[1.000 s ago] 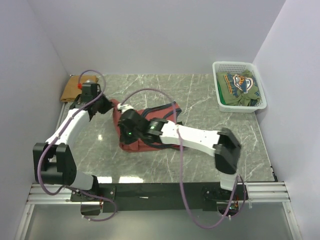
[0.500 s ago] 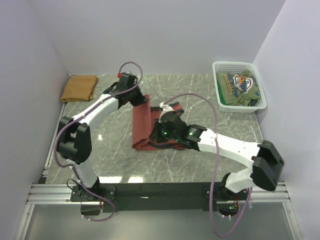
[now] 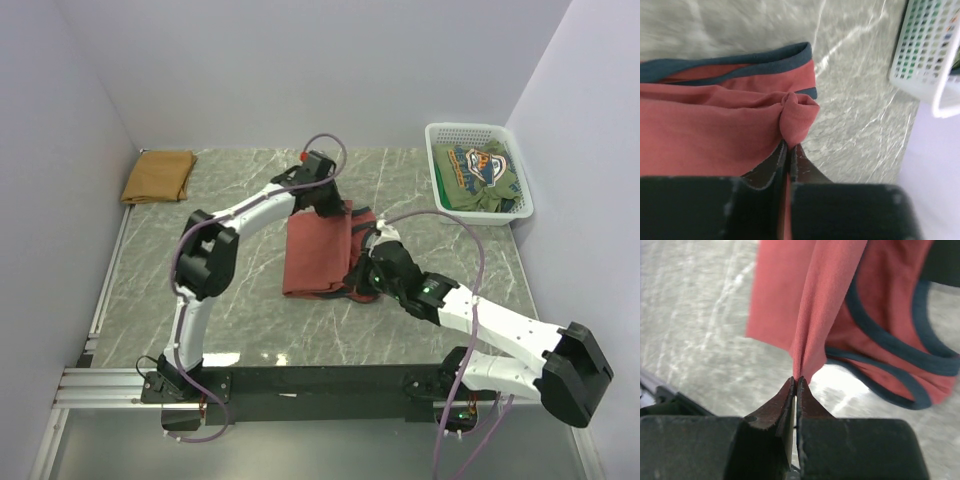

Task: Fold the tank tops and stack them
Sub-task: Fold the tank top

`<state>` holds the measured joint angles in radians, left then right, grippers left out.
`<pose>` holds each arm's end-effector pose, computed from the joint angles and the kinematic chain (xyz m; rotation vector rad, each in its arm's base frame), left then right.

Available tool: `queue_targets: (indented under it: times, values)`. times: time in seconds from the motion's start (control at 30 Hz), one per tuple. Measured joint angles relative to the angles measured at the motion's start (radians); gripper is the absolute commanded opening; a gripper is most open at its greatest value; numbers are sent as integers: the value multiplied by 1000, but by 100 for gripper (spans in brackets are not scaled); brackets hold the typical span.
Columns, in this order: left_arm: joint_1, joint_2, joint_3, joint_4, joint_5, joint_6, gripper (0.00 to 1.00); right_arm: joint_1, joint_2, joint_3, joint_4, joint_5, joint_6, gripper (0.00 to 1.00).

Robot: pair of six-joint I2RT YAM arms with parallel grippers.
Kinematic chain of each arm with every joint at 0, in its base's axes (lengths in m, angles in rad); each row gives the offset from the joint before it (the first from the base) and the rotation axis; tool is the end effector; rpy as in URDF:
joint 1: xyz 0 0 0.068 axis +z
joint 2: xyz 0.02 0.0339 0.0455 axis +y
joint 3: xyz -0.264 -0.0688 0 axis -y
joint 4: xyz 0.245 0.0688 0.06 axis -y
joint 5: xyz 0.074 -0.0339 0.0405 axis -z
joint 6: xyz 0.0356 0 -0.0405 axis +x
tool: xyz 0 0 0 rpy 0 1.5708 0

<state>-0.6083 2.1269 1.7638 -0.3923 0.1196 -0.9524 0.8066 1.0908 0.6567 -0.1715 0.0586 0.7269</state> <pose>0.3991 -0.2831 0.2318 -0.3650 2.4787 -0.8676 0.1646 0.1687 0.2367 -0.0561 2.2908 0.7845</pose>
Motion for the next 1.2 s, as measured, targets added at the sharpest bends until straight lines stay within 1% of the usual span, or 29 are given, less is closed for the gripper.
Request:
queue_targets:
  times: [0.03,0.07,0.1,0.13,0.2,0.23,0.37,0.47,0.53,0.6,0.67,0.7,0.73,0.77,0.9,1.0,1.1,1.2]
  values:
    - [-10,27,18,3,9,-2,22,-8,-16,-24,0,4,6,12]
    - [-20,55,37,10,20,-2,37,-15,-27,-44,-1,8,12,18]
    - [-29,85,54,27,26,-5,43,-22,-40,-66,-4,9,21,35]
    - [-34,103,63,44,28,1,55,-25,-48,-80,-10,8,30,46]
    - [-37,128,63,89,31,3,62,-25,-65,-108,-36,11,41,69]
    - [-35,129,49,109,31,3,64,-25,-76,-116,-64,16,49,70]
    - [-13,81,-28,175,15,18,65,-26,-126,-117,-133,51,53,70]
    - [24,-19,-133,186,-5,22,62,-26,-159,-90,-185,80,51,64]
    - [66,-112,-209,185,-27,23,61,-26,-146,-43,-207,93,40,55]
    - [107,-191,-266,187,-47,24,61,-23,-101,18,-211,100,29,50]
    - [160,-276,-333,190,-61,27,63,-21,-40,76,-207,104,13,49]
    - [183,-307,-363,194,-61,30,64,-20,10,107,-197,105,2,44]
    - [204,-330,-392,198,-59,34,67,-19,56,133,-191,106,-11,42]
    - [221,-346,-423,208,-45,43,67,-19,94,153,-187,105,-17,41]
    - [257,-349,-525,220,37,77,70,-19,273,223,-171,103,-55,40]
    - [263,-344,-610,221,105,103,72,-22,374,243,-156,97,-74,38]
    - [264,-343,-677,228,180,127,72,-27,429,241,-150,90,-82,36]
    - [264,-343,-723,260,242,140,71,-34,444,229,-137,85,-85,36]
